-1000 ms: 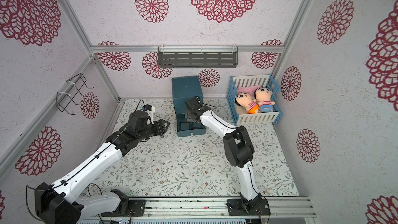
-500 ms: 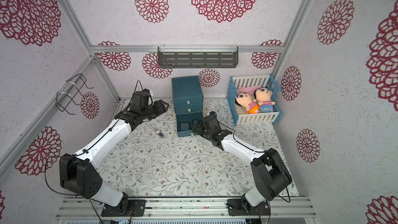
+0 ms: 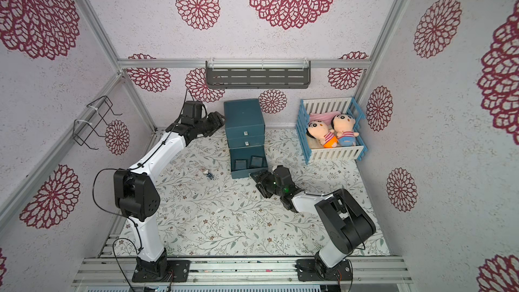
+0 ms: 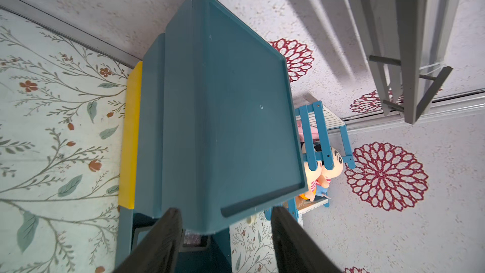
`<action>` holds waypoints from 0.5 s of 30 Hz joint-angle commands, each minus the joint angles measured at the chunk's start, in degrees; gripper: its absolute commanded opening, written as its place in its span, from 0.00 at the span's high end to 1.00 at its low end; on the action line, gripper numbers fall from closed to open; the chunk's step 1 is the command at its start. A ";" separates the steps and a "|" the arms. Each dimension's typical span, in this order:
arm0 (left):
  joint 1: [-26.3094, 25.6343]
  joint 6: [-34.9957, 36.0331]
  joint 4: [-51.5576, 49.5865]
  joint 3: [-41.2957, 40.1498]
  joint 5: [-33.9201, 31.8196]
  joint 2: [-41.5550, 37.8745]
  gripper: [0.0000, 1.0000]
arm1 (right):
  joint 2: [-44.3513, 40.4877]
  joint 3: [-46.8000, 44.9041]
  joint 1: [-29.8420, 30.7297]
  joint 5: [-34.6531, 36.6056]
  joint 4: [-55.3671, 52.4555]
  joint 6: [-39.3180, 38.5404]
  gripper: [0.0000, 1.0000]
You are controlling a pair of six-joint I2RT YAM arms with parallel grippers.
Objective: Place the brooch boxes into the drawer by color
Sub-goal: Close the drawer in the storage box.
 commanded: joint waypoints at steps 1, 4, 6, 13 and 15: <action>0.44 1.43 -3.27 3.05 1.58 3.43 0.39 | 2.56 -0.32 -0.34 -2.31 9.91 4.99 0.28; 0.58 1.95 -3.06 4.47 1.93 5.46 0.40 | 5.34 -0.57 -0.37 -2.82 13.97 6.40 0.31; 0.59 2.14 -3.51 5.95 2.24 6.87 0.42 | 6.81 -0.77 -0.33 -1.98 16.50 7.16 0.32; 0.59 2.34 -3.72 5.68 1.45 7.70 0.49 | 12.39 -0.71 -0.47 1.16 24.44 9.35 0.42; 0.59 2.32 -3.37 5.28 1.50 7.55 0.49 | 14.77 0.11 -0.45 1.51 26.54 9.98 0.48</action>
